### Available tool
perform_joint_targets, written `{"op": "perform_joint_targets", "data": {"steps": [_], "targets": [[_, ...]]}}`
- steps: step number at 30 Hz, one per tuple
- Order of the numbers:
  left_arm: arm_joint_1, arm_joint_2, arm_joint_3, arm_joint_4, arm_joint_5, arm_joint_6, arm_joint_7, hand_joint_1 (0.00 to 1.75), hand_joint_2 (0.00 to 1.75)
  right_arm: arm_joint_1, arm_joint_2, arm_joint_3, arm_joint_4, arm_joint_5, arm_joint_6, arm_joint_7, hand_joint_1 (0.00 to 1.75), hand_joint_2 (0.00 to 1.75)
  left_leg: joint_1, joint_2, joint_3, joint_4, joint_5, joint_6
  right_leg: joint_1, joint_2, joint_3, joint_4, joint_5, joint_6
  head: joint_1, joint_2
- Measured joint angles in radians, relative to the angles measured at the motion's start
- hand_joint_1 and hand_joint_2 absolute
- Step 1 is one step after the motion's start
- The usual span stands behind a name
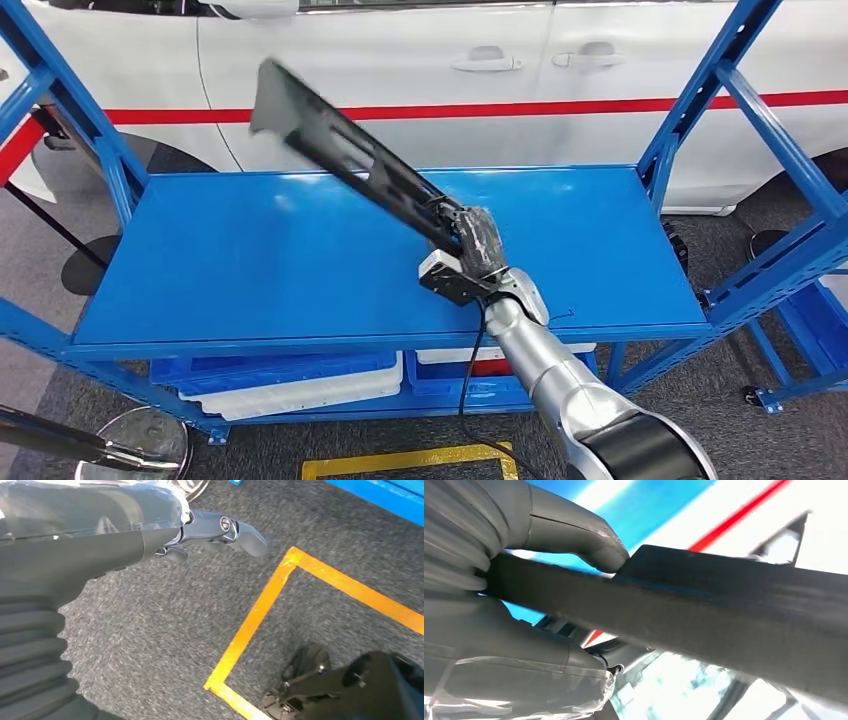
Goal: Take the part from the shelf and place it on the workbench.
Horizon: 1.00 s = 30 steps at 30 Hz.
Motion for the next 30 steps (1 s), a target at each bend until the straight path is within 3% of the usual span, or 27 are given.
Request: {"op": "perform_joint_targets", "data": {"steps": [2, 3, 4, 7, 9, 12, 13, 15, 17, 18, 19, 20, 22, 24, 27, 28, 30], "targets": [[0.001, 0.002, 0.0, 0.0, 0.0, -0.002, 0.008, 0.0, 1.75, 0.064, -0.014, 0.002, -0.15, -0.111, 0.067, -0.001, 1.75, 1.75, -0.003, -0.002, -0.002, 0.001, 0.0, 0.004, 0.0, 0.0, -0.062, 0.124, -0.045, 0.001, 0.0, 0.0], [0.001, 0.003, 0.0, 0.0, 0.0, -0.003, 0.01, 0.0, 1.75, 0.087, -0.021, 0.003, -0.212, -0.158, 0.095, -0.002, 1.75, 1.75, -0.004, -0.002, -0.002, 0.001, -0.001, 0.004, 0.0, 0.0, -0.075, 0.145, -0.042, -0.001, 0.0, 0.0], [0.001, 0.004, 0.0, 0.0, 0.0, -0.003, 0.01, 0.0, 1.75, 0.108, -0.028, 0.007, -0.265, -0.201, 0.121, -0.004, 1.75, 1.75, -0.005, -0.002, -0.002, 0.002, -0.002, 0.003, 0.0, -0.001, -0.068, 0.126, -0.019, -0.003, 0.0, 0.0], [-0.003, 0.004, 0.0, 0.0, 0.0, -0.007, 0.007, 0.0, 1.75, 0.174, -0.065, 0.04, -0.469, -0.369, 0.209, -0.005, 1.75, 1.75, -0.01, -0.003, 0.001, 0.004, -0.007, -0.001, 0.003, -0.001, 0.021, -0.067, 0.075, -0.016, 0.0, 0.0], [-0.002, 0.004, 0.0, 0.0, 0.0, -0.008, 0.0, 0.0, 1.75, 0.214, -0.094, 0.07, -0.622, -0.507, 0.31, -0.006, 1.75, 1.75, -0.014, -0.004, -0.002, 0.006, -0.009, -0.009, 0.005, -0.001, 0.048, -0.131, 0.087, -0.021, 0.0, 0.0], [0.0, 0.005, 0.001, 0.0, 0.0, -0.012, -0.017, 0.0, 1.75, 0.278, -0.115, 0.092, -0.818, -0.724, 0.586, -0.005, 1.75, 1.75, -0.014, -0.002, -0.003, 0.014, -0.017, -0.026, 0.004, 0.0, 0.052, -0.138, 0.087, -0.033, 0.0, 0.0], [-0.001, 0.005, 0.002, 0.0, 0.001, -0.014, -0.023, 0.0, 1.75, 0.295, -0.117, 0.098, -0.865, -0.798, 0.692, -0.003, 1.75, 1.75, -0.013, 0.0, -0.01, 0.035, -0.031, -0.032, 0.002, 0.0, 0.054, -0.141, 0.088, -0.039, 0.0, 0.0], [-0.003, 0.006, 0.004, 0.0, 0.0, -0.014, -0.025, 0.0, 1.75, 0.327, -0.117, 0.126, -0.94, -0.94, 0.881, 0.006, 1.75, 1.75, -0.011, 0.004, -0.054, 0.139, -0.094, -0.04, 0.001, -0.003, 0.059, -0.143, 0.089, -0.048, 0.0, 0.0], [-0.003, 0.007, 0.005, 0.0, 0.0, -0.01, -0.014, 0.0, 1.75, 0.358, -0.119, 0.167, -1.002, -1.032, 1.003, 0.016, 1.75, 1.75, -0.009, 0.004, -0.108, 0.264, -0.155, -0.045, 0.004, -0.004, 0.059, -0.141, 0.088, -0.051, 0.0, 0.0], [-0.002, 0.007, 0.005, 0.0, 0.0, -0.007, -0.006, 0.0, 1.75, 0.37, -0.121, 0.186, -1.028, -1.05, 1.028, 0.018, 1.75, 1.75, -0.009, 0.004, -0.119, 0.291, -0.161, -0.045, 0.005, -0.003, 0.058, -0.14, 0.088, -0.052, 0.0, 0.0], [-0.002, 0.007, 0.004, 0.0, 0.0, -0.004, 0.0, 0.0, 1.75, 0.38, -0.124, 0.203, -1.052, -1.059, 1.04, 0.018, 1.75, 1.75, -0.009, 0.004, -0.111, 0.279, -0.147, -0.044, 0.007, -0.003, 0.057, -0.138, 0.088, -0.052, 0.0, 0.0], [-0.002, 0.008, 0.004, 0.0, 0.0, -0.002, 0.005, 0.0, 1.75, 0.387, -0.128, 0.217, -1.072, -1.062, 1.044, 0.017, 1.75, 1.75, -0.01, 0.004, -0.085, 0.231, -0.117, -0.039, 0.009, -0.002, 0.057, -0.137, 0.088, -0.052, 0.0, 0.0], [-0.005, 0.012, 0.004, 0.0, 0.0, 0.0, 0.011, 0.0, 1.75, 0.395, -0.136, 0.236, -1.104, -1.067, 1.048, 0.012, 1.75, 1.75, -0.014, 0.005, -0.011, 0.09, -0.057, -0.025, 0.013, -0.001, 0.056, -0.134, 0.088, -0.051, 0.0, 0.0], [-0.007, 0.015, 0.004, 0.0, 0.0, 0.002, 0.015, 0.0, 1.75, 0.398, -0.144, 0.246, -1.123, -1.069, 1.056, 0.008, 1.75, 1.75, -0.02, 0.005, 0.026, 0.015, -0.033, -0.015, 0.015, -0.001, 0.054, -0.132, 0.091, -0.046, 0.0, 0.0], [-0.007, 0.019, 0.002, 0.0, 0.0, 0.009, 0.029, 0.0, 1.75, 0.403, -0.164, 0.255, -1.137, -1.066, 1.077, 0.003, 1.75, 1.75, -0.021, 0.006, 0.025, -0.001, -0.017, -0.003, 0.013, -0.001, 0.051, -0.132, 0.095, -0.029, 0.0, 0.0], [-0.008, 0.019, 0.001, 0.0, 0.0, 0.013, 0.035, 0.0, 1.75, 0.405, -0.174, 0.256, -1.139, -1.062, 1.084, 0.001, 1.75, 1.75, -0.018, 0.008, 0.022, -0.007, -0.009, 0.002, 0.013, -0.001, 0.045, -0.119, 0.079, -0.022, 0.0, 0.0], [-0.01, 0.02, -0.003, 0.0, 0.0, 0.018, 0.044, 0.0, 1.75, 0.41, -0.194, 0.258, -1.14, -1.04, 1.083, -0.002, 1.75, 1.75, -0.013, 0.011, 0.011, -0.015, 0.008, 0.01, 0.008, 0.0, 0.017, -0.041, 0.007, -0.011, 0.0, 0.0]]}}
